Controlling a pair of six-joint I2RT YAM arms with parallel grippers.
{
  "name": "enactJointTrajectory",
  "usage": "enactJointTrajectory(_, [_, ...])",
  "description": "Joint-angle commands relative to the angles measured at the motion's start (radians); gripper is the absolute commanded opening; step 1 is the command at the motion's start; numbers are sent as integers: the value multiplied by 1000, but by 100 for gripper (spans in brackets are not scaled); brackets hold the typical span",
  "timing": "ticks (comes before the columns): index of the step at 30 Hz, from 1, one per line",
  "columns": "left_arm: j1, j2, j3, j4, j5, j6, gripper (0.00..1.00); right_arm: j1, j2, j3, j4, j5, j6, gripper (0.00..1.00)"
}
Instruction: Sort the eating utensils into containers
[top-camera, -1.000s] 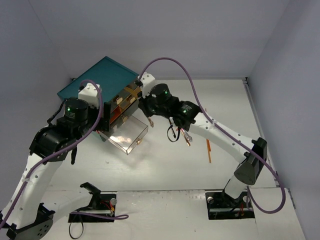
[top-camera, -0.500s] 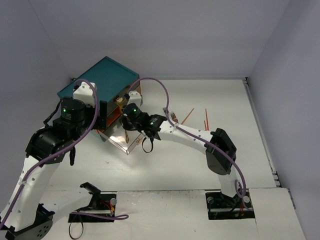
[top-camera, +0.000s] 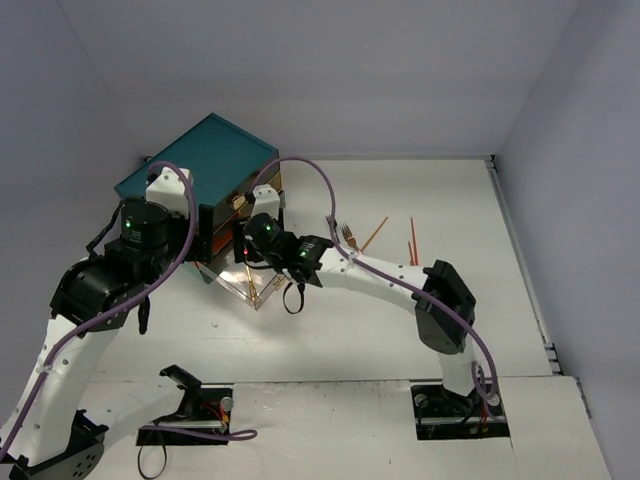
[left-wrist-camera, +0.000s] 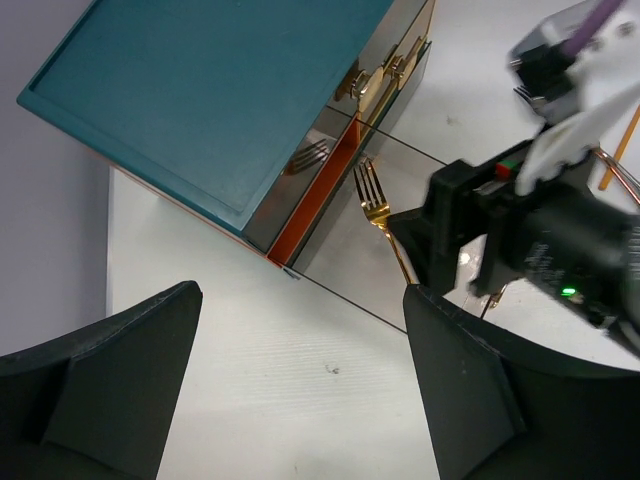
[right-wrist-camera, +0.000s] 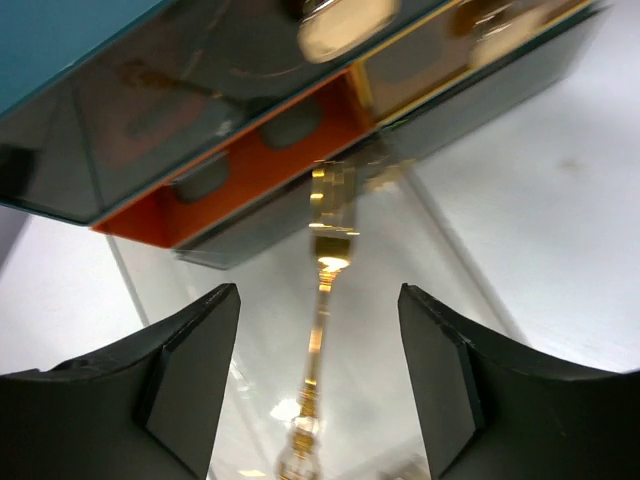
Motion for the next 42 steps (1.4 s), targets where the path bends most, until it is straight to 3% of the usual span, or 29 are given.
enactJointTrajectory(1, [-5, 8, 9, 29, 10, 8, 80, -56, -219, -73, 19, 177, -120, 63])
enactJointTrajectory(8, [-5, 18, -10, 30, 55, -14, 80, -247, -425, -374, -35, 117, -89, 62])
enactJointTrajectory(14, [-5, 16, -26, 29, 71, -13, 80, -365, -435, -522, -45, -31, -119, 56])
enactJointTrajectory(22, [-5, 4, -42, 29, 82, -21, 80, -406, -194, -417, -45, -132, -193, 50])
enactJointTrajectory(34, [-6, -29, -57, 20, 156, -68, 80, -446, 99, -232, -45, -73, -173, 39])
enactJointTrajectory(37, [-11, -31, -63, 13, 148, -63, 80, -454, 138, -206, -45, -101, -175, 31])
enactJointTrajectory(42, [-17, -31, -69, 13, 147, -61, 80, -455, 190, -137, -44, -132, -214, 9])
